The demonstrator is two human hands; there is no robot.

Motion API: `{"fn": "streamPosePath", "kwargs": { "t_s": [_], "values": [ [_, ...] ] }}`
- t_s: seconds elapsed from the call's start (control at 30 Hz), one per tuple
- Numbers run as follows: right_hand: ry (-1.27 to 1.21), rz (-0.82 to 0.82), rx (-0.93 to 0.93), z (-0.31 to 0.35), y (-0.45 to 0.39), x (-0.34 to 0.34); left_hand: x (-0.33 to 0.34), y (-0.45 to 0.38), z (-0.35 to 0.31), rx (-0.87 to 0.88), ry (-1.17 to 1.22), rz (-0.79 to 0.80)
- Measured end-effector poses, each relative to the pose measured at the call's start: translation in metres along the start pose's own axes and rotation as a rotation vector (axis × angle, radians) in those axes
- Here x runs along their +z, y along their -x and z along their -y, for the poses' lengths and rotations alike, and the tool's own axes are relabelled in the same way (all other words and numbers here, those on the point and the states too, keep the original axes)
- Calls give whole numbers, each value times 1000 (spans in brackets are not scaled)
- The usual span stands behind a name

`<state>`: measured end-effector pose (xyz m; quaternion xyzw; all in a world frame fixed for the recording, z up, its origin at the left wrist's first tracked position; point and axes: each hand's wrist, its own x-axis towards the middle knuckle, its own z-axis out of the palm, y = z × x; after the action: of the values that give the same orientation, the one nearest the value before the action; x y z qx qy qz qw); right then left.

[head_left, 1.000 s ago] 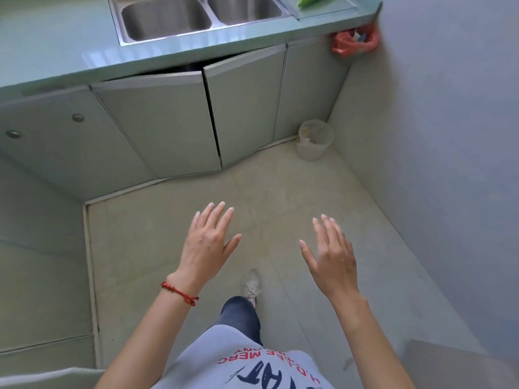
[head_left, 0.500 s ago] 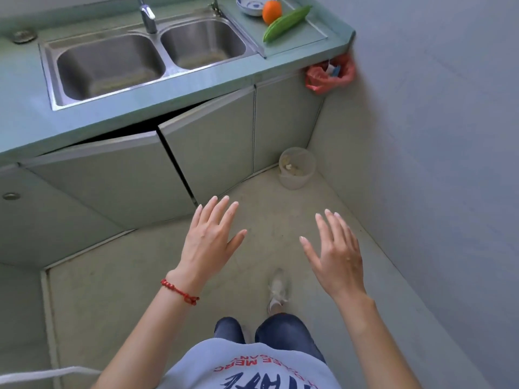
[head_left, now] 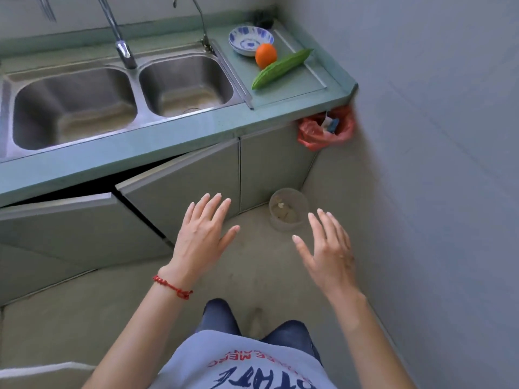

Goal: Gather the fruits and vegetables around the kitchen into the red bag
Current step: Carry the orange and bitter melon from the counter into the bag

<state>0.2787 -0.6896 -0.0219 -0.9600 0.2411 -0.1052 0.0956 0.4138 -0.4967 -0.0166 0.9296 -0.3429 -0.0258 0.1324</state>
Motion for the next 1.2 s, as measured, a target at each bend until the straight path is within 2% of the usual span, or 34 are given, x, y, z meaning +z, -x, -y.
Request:
{"fn": "streamPosePath", "kwargs": {
  "t_s": [0.27,0.6,0.87,1.03,1.2],
  "values": [
    [-10,58,2,-9,-114,20,7,-109,16,-45,20,50],
    [-98,32,81,6,-281,46,-1,-285,64,41,40,92],
    [-165,87,130,1,-366,56,1,-383,78,67,46,106],
    [-305,142,129,-16,-418,62,8,-431,76,21,85,117],
    [-579,192,252,-32,-467,64,5,-476,66,-67,251,83]
  ]
}}
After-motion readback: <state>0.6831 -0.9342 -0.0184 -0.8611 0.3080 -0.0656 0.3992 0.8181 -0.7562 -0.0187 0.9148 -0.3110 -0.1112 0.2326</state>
